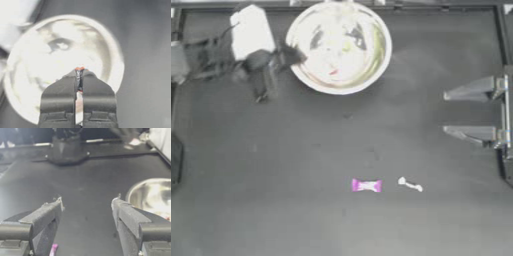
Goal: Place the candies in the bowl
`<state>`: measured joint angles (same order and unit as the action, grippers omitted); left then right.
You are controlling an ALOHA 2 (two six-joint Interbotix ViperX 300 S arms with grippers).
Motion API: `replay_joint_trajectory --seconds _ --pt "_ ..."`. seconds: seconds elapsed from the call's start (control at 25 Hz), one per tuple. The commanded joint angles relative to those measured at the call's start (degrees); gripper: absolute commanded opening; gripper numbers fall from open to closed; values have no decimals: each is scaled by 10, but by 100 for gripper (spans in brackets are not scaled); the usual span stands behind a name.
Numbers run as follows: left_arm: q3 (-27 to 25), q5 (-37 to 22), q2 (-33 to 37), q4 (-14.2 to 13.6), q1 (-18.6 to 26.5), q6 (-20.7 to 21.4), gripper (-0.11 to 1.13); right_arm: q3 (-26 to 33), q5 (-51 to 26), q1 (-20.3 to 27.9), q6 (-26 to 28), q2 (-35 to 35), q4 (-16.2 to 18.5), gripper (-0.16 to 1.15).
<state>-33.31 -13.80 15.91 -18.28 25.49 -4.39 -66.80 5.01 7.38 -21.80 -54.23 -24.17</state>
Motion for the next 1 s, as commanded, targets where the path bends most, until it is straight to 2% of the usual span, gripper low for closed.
replay_joint_trajectory --seconds 0.04,0.36,0.68,0.76,0.88,1.0 --pt "59 9 -58 -2 35 19 16 4 6 -1 0 4 -3 92" --pt "120 21 -162 -1 76 38 15 -4 14 -1 -1 4 -6 92" --pt "149 21 -229 -1 85 43 13 -3 13 -1 -2 4 -6 92" --pt "154 19 -239 -1 85 43 15 -3 14 -1 -2 4 -6 92" --pt "155 22 -243 -1 83 44 31 -2 14 -1 -2 4 -6 92" --pt "155 29 -243 1 80 45 67 -4 14 -1 -2 5 -7 92"
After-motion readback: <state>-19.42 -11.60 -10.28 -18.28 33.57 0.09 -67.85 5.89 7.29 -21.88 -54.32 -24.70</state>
